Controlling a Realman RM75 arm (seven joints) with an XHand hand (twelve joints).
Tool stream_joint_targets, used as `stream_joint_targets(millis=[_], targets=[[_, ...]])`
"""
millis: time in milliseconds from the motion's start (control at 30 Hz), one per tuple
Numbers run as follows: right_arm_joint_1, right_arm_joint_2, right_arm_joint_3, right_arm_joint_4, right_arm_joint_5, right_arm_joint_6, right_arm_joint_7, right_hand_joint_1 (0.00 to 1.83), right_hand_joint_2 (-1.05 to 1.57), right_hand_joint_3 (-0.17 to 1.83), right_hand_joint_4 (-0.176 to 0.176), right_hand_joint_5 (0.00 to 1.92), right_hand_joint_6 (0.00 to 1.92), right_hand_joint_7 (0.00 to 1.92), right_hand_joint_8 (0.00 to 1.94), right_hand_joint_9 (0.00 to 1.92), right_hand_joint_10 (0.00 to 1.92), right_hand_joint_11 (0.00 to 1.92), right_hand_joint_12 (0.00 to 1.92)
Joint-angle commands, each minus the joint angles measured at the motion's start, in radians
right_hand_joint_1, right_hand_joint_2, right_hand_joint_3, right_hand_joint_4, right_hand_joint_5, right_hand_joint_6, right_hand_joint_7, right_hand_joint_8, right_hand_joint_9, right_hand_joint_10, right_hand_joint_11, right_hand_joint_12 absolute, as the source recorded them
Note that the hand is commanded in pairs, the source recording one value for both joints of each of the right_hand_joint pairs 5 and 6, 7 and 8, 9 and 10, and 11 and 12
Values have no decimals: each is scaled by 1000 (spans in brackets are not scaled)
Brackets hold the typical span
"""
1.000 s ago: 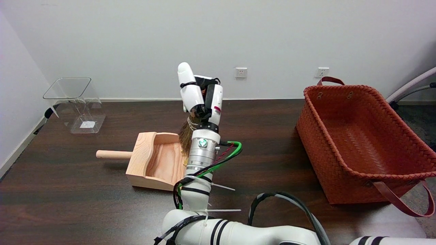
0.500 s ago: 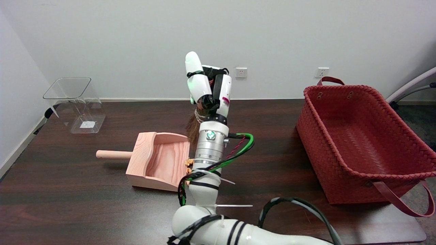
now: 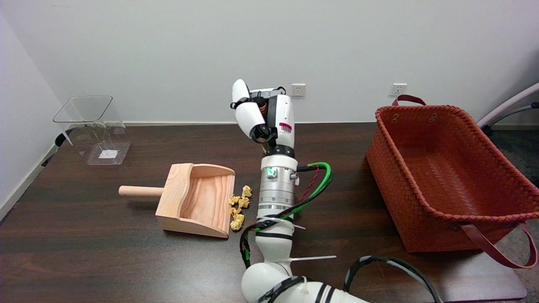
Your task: Sweep the paper balls into the dustpan.
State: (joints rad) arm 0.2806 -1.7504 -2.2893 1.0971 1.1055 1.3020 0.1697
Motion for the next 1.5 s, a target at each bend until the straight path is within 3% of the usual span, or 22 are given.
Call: stream_joint_targets(millis=[33,533,567,633,767,1067,1500], targets=[[-42,64,-2,-20,-27,-59,-218,819,1571,280,0,1920,1920,1920,1920,1920,1920,1920,1920],[89,-37,-10,-342,-42,-29,-57,800,1571,297,0,1920,1920,1920,1920,1920,1920,1920,1920],[119,-104,-148,-267,-33,69,-17,800,1571,296,0,1920,1920,1920,1920,1920,1920,1920,1920],[108,-63,-8,-399,-41,-28,13,799,1571,292,0,1920,1920,1920,1920,1920,1920,1920,1920],[139,-105,-5,-474,-34,-28,114,790,1571,285,0,1920,1920,1920,1920,1920,1920,1920,1920],[181,-177,32,-535,-26,-36,332,746,1571,235,0,1920,1920,1920,1920,1920,1920,1920,1920],[252,-239,19,-526,76,82,584,668,1571,116,0,1920,1920,1920,1920,1920,1920,1920,1920]])
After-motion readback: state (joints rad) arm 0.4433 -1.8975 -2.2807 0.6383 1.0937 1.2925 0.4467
